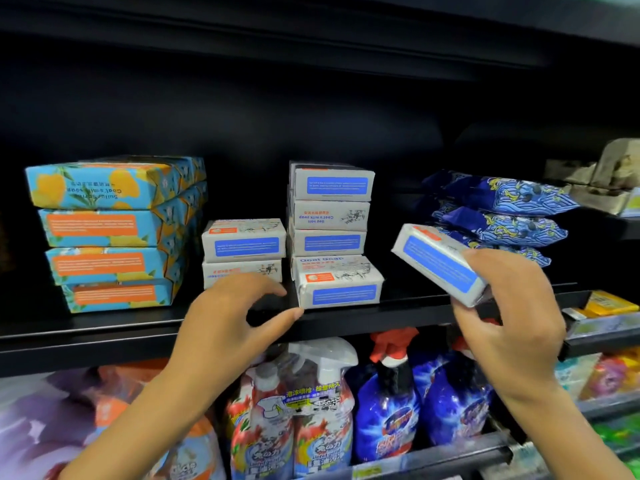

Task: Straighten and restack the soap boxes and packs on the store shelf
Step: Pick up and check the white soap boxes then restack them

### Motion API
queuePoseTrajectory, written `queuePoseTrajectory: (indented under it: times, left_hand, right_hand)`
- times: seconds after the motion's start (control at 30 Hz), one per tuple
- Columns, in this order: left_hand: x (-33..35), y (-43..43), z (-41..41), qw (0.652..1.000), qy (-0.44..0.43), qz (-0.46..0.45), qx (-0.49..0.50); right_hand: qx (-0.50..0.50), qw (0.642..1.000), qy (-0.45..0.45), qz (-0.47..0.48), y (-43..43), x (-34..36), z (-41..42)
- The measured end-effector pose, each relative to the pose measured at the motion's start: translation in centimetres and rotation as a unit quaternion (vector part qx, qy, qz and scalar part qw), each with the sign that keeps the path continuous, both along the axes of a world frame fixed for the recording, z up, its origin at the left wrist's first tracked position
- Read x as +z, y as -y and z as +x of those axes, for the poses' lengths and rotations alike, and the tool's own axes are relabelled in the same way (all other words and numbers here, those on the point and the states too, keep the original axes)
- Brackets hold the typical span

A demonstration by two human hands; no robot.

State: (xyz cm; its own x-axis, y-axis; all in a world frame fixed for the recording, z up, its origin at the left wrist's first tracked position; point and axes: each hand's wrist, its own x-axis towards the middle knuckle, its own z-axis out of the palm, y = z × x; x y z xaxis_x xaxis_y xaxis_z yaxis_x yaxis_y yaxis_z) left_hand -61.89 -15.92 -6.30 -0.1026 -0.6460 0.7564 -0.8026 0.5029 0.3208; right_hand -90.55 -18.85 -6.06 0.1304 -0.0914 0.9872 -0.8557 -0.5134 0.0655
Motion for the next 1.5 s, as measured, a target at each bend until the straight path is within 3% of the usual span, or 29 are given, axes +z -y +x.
queuePoseTrajectory:
  times: [0.17,0.6,0.87,0.97,1.07,1.17,1.3,1.5]
  left_hand:
    - [0.1,-0.3,0.0,0.996,0.069,0.037,0.040]
    - [0.3,-0.4,0.1,0.993,0.056,0.092,0.053]
    - [0.4,-0.5,0.0,0.992,0.049,0.098,0.059]
    - [0.3,-0.5,0.0,0.992,0.047,0.100,0.059]
    - [0.3,-0.5,-0.1,0.992,0.043,0.101,0.059]
    - [0.4,-0.5,0.0,0.992,0.037,0.103,0.055]
    - [0.4,-0.5,0.0,0.992,0.035,0.106,0.052]
    - [0.3,-0.5,0.0,0.992,0.029,0.108,0.052]
  right_hand:
    - [-0.056,0.995,-0.022,0.078,1.3,-1.1,-1.1]
    - [-0.060,0.966,-0.083,0.238,0.2,-1.3,-0.5]
    - [-0.140,0.937,-0.083,0.309,2.9,-0.1,-0.8]
    - [-0.098,0.942,-0.057,0.317,2.8,0.3,-0.5]
    - [0.031,0.961,-0.020,0.275,1.7,1.4,1.7]
    - [0.139,0.931,-0.057,0.331,1.5,2.5,4.8]
    - [0.139,0.910,-0.121,0.370,2.1,1.3,7.0]
    - [0.175,0.906,-0.060,0.380,1.8,1.3,6.3]
